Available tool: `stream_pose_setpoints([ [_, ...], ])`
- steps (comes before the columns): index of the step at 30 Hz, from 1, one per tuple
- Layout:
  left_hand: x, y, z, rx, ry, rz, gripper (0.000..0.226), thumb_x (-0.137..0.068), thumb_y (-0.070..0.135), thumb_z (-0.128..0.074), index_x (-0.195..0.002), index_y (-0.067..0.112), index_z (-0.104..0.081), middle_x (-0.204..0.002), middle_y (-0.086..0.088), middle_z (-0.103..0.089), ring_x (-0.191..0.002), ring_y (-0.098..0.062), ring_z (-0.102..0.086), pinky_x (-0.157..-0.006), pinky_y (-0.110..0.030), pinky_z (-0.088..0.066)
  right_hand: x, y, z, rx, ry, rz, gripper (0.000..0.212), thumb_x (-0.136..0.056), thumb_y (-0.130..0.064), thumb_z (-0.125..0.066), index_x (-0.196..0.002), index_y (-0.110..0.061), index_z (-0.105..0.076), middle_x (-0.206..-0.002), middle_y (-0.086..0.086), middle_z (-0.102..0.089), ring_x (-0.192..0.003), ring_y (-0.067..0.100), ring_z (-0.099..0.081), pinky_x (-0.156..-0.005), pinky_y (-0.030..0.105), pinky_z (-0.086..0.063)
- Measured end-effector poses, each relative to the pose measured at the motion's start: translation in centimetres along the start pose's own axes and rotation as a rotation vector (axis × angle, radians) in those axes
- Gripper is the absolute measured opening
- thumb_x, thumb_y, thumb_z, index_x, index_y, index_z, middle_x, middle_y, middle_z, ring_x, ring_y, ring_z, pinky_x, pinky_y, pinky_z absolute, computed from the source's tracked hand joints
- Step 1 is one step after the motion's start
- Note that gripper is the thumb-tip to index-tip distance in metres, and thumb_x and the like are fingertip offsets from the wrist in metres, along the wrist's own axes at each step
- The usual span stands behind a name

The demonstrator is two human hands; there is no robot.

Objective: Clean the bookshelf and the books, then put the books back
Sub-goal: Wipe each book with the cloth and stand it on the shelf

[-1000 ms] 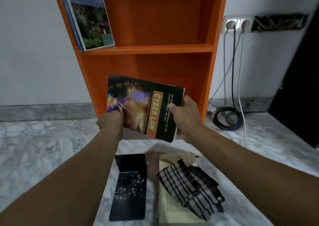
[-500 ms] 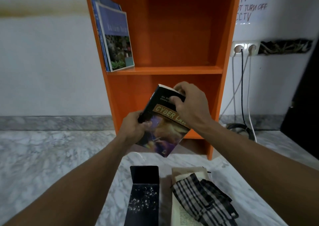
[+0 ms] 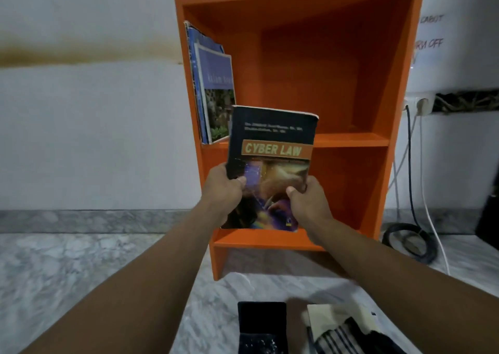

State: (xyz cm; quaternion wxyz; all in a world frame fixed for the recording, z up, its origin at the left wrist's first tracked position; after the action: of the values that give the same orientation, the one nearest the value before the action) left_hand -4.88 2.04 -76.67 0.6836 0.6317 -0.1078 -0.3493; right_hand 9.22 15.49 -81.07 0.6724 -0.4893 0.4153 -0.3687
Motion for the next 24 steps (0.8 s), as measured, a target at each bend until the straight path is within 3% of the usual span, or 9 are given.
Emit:
stream_pose_setpoints([
  [3, -0.7, -0.3, 0.6, 0.003, 0.007, -0.010, 0.018, -0.098, 0.017, -0.056, -0.113, 0.028, -0.055, -0.108, 0.003, -0.064, -0.099, -0.015, -0.059, -0.078, -0.030, -0.049, -1.4, -2.0, -0.9, -0.008, 0.060, -0.022, 0.041, -0.093, -0.019, -0.061, -0.127, -0.023, -0.039, -0.127, 0.005, -0.048, -0.103, 0.025, -0.056, -0.093, 0.045, -0.053],
  [4, -0.9, -0.3, 0.9, 0.027, 0.024, -0.006, 0.019, -0.099, 0.018, -0.055, -0.115, 0.027, -0.055, -0.110, 0.002, -0.063, -0.101, -0.016, -0.059, -0.076, -0.028, -0.049, -1.8, -2.5, -1.3, -0.008, 0.042, -0.043, 0.045, -0.093, -0.019, -0.062, -0.130, -0.022, -0.036, -0.128, 0.005, -0.047, -0.101, 0.023, -0.056, -0.090, 0.041, -0.054],
  [6, -1.4, -0.1, 2.0, 0.062, 0.044, 0.014, 0.020, -0.099, 0.018, -0.054, -0.117, 0.027, -0.054, -0.111, 0.002, -0.063, -0.102, -0.016, -0.059, -0.071, -0.025, -0.049, -2.2, -3.7, -2.5, -0.094, -0.087, -0.078, 0.032, -0.096, -0.013, -0.058, -0.125, -0.014, -0.044, -0.119, 0.007, -0.058, -0.090, 0.019, -0.062, -0.066, 0.026, -0.057],
  [8, -2.5, 0.4, 3.2, 0.078, 0.052, 0.022, 0.021, -0.099, 0.019, -0.054, -0.119, 0.025, -0.054, -0.111, 0.002, -0.063, -0.103, -0.017, -0.060, -0.071, -0.025, -0.051, -2.5, -5.0, -3.8, -0.120, -0.197, -0.107, 0.020, -0.099, -0.009, -0.053, -0.119, -0.011, -0.054, -0.110, 0.010, -0.066, -0.081, 0.018, -0.068, -0.050, 0.023, -0.052],
  [12, -4.8, 2.0, 5.5, 0.025, 0.161, 0.001, 0.025, -0.098, 0.019, -0.055, -0.123, 0.020, -0.054, -0.112, -0.003, -0.065, -0.105, -0.022, -0.063, -0.079, -0.033, -0.057, -4.1, -7.4, -5.5, -0.130, -0.165, -0.054, 0.017, -0.099, -0.009, -0.053, -0.114, -0.014, -0.058, -0.106, 0.010, -0.067, -0.087, 0.024, -0.069, -0.066, 0.039, -0.059],
  [16, -5.8, 3.5, 6.4, -0.098, 0.339, -0.029, 0.024, -0.098, 0.022, -0.058, -0.120, 0.018, -0.051, -0.112, -0.005, -0.063, -0.100, -0.024, -0.064, -0.078, -0.034, -0.057, -5.9, -9.3, -6.3, -0.204, -0.149, -0.010, 0.017, -0.098, -0.005, -0.052, -0.113, -0.013, -0.056, -0.095, 0.002, -0.060, -0.079, 0.012, -0.060, -0.046, 0.017, -0.046],
  [19, -6.4, 4.5, 5.9, -0.184, 0.342, -0.083, 0.021, -0.097, 0.017, -0.059, -0.116, 0.020, -0.052, -0.110, -0.004, -0.064, -0.099, -0.023, -0.065, -0.082, -0.038, -0.059, -8.3, -10.9, -5.7, -0.239, -0.122, 0.028, 0.018, -0.098, -0.001, -0.051, -0.112, -0.010, -0.056, -0.093, 0.003, -0.058, -0.076, 0.012, -0.058, -0.036, 0.013, -0.043],
  [24, -7.3, 5.8, 4.5, -0.258, 0.432, -0.178, 0.016, -0.093, 0.016, -0.065, -0.104, 0.025, -0.058, -0.107, 0.000, -0.069, -0.096, -0.022, -0.066, -0.081, -0.036, -0.058, -13.1, -12.8, -5.2, -0.219, -0.151, 0.060, 0.016, -0.099, -0.002, -0.048, -0.097, -0.016, -0.055, -0.093, 0.005, -0.062, -0.070, 0.015, -0.064, -0.050, 0.022, -0.054],
])
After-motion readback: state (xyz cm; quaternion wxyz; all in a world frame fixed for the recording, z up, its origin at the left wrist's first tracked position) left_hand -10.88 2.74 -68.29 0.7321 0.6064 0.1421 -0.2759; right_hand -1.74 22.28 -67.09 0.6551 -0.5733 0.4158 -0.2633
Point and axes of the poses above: each hand's wrist, its own x-axis away from the middle knuckle, its own z-axis out of the back of the hand, y = z × x, the point moved 8 cm from there along -x, towards the middle knuckle
